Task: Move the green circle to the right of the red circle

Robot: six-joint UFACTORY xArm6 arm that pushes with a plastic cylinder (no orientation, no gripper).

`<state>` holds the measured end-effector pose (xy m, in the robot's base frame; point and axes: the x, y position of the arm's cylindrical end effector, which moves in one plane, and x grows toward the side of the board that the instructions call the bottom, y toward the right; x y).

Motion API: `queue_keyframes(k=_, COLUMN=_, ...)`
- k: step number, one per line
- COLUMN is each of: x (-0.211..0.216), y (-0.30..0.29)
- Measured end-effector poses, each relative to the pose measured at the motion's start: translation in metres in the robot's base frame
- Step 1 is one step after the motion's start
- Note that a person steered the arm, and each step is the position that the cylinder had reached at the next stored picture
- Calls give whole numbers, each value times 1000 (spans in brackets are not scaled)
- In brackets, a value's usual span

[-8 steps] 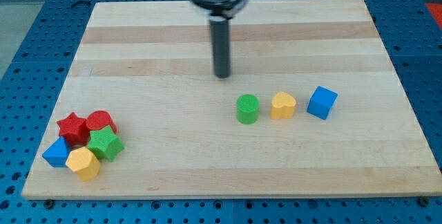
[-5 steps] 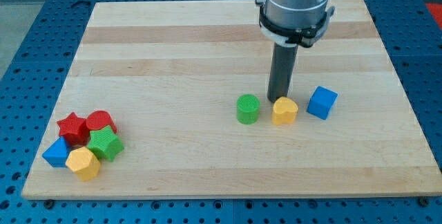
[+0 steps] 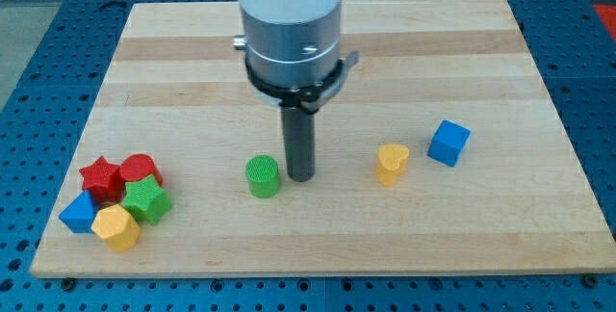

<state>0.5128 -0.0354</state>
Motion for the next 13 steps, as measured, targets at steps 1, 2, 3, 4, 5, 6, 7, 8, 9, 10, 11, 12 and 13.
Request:
queue_keyframes(k=1, x=0, y=-42)
queue_keyframes(k=2, x=0, y=-61)
queue_keyframes(k=3, x=0, y=-31)
queue_keyframes(k=4, x=8, y=-8)
queue_keyframes(k=5, x=25, y=-11)
queue_keyframes(k=6, x=27, y=-41)
queue_keyframes(k=7, x=26, y=-75)
queue_keyframes(k=8, x=26, y=-104)
queue_keyframes(k=9, x=26, y=-111)
queue_keyframes(k=10, x=18, y=-71)
queue_keyframes(k=11, x=-13, y=-20)
queue_keyframes(k=12, x=-52, y=43)
queue_keyframes(k=13, x=-60, y=114)
